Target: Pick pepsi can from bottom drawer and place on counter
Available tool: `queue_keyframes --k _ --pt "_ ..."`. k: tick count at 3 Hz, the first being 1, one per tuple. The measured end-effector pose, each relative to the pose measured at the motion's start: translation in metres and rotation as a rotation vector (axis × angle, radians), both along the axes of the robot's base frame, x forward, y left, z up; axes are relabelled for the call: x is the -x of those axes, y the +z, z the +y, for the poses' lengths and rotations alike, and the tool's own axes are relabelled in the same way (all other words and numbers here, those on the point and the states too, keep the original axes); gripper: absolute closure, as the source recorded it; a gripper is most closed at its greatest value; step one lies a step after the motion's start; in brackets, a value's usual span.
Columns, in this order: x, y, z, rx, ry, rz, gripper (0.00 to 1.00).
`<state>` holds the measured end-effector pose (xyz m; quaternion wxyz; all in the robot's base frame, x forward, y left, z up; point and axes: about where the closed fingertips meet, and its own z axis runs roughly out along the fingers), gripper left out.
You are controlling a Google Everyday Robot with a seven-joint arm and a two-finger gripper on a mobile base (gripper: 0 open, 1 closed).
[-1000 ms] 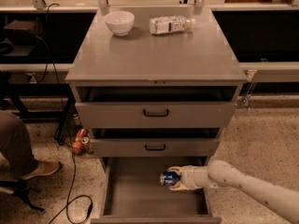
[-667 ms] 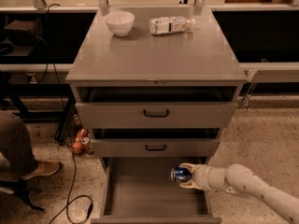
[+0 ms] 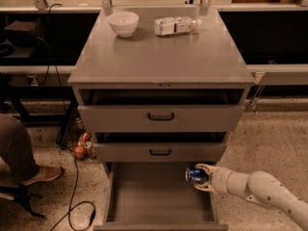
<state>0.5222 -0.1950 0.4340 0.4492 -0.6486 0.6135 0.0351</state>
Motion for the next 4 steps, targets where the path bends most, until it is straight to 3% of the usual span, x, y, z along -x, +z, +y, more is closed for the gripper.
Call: queue_keyframes --k 1,2,4 --pt "-0.008 0.025 -0.019 -0.056 -0.059 -0.004 1.0" --pt "-0.017 0.083 -0.054 -0.097 -0.135 -0.058 1.0" --pt "-0.029 0.192 -0.126 -0.13 -0.276 -0.219 1.0"
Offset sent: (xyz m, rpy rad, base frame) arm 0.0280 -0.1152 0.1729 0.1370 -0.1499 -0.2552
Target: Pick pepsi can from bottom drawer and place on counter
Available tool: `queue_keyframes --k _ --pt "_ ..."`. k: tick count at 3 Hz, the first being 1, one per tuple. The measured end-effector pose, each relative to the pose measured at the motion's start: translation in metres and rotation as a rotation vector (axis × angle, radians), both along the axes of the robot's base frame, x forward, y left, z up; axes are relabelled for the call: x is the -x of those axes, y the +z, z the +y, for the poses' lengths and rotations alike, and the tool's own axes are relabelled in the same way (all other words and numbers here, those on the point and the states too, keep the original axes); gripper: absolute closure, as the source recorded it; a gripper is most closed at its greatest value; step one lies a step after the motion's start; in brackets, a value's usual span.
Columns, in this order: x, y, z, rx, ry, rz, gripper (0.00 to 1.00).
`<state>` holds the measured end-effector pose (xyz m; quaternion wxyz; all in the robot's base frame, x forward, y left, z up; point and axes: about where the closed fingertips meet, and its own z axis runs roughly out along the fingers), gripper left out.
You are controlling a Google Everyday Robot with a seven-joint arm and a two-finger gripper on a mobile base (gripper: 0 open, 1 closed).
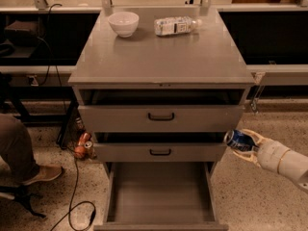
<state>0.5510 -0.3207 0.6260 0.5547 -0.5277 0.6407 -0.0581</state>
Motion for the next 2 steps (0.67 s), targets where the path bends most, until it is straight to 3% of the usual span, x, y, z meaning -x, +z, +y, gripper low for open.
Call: queue_keyframes --k 1,2 --pt "0.0 0.001 0.001 -0.006 0.002 0.001 1.0" --pt "0.01 0.071 -0.015 -0.018 0.013 -0.093 1.0"
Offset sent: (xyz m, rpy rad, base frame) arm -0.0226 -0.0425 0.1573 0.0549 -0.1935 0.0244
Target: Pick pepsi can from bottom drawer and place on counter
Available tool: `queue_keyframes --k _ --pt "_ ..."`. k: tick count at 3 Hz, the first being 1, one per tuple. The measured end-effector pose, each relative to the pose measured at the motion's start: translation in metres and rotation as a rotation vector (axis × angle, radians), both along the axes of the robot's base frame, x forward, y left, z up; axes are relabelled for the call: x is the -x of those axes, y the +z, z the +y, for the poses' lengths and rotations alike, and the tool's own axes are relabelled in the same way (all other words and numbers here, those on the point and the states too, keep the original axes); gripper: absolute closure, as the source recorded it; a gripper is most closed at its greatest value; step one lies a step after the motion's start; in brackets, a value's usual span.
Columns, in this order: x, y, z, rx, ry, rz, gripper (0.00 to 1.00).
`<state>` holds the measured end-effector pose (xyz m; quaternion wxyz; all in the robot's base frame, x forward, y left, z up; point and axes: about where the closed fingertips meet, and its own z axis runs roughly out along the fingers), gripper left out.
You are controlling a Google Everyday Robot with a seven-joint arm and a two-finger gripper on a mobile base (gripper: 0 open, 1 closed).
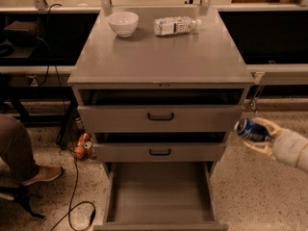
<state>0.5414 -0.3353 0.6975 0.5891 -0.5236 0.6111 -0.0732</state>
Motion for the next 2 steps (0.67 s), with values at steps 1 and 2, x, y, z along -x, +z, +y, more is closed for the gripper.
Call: queue_keyframes --k 1,2 --pt "0.01 0.064 -0.009 0.015 -0.005 -0.106 1.0" --pt "0.007 0.129 -0.005 0.069 0.057 -0.211 1.0"
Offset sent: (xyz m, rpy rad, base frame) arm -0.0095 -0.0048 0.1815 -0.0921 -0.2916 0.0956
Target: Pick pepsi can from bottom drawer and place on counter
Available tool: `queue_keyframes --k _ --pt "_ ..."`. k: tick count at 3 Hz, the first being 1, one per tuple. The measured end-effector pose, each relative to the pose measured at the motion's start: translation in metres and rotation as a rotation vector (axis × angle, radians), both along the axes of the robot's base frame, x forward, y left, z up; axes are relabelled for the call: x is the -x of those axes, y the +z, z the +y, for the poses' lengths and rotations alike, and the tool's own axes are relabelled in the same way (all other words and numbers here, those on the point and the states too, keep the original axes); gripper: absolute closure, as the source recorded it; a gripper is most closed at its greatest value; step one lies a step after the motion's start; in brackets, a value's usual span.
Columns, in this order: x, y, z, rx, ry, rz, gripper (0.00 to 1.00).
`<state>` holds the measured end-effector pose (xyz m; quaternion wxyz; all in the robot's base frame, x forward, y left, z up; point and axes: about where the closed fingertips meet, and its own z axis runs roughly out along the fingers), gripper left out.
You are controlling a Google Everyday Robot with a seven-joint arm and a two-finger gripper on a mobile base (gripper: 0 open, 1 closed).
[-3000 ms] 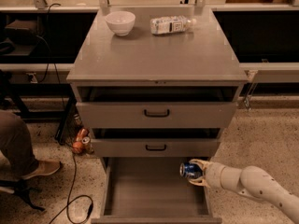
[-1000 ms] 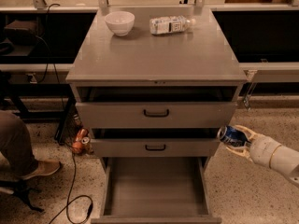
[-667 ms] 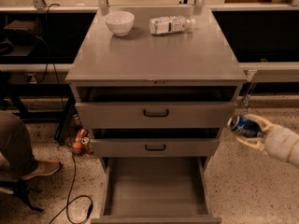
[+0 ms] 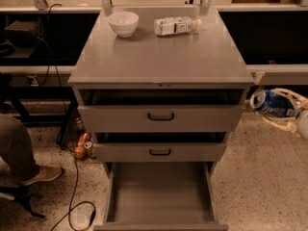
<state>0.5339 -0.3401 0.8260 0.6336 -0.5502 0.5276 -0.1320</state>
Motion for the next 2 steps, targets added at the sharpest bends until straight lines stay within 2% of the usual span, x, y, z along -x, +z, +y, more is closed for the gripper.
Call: queue_keyframes --k 1,2 --pt "-0.01 0.026 0.019 0.092 0.105 -0.052 1.0" --pt "-0.019 0.041 0.044 0.232 0.205 -0.087 1.0"
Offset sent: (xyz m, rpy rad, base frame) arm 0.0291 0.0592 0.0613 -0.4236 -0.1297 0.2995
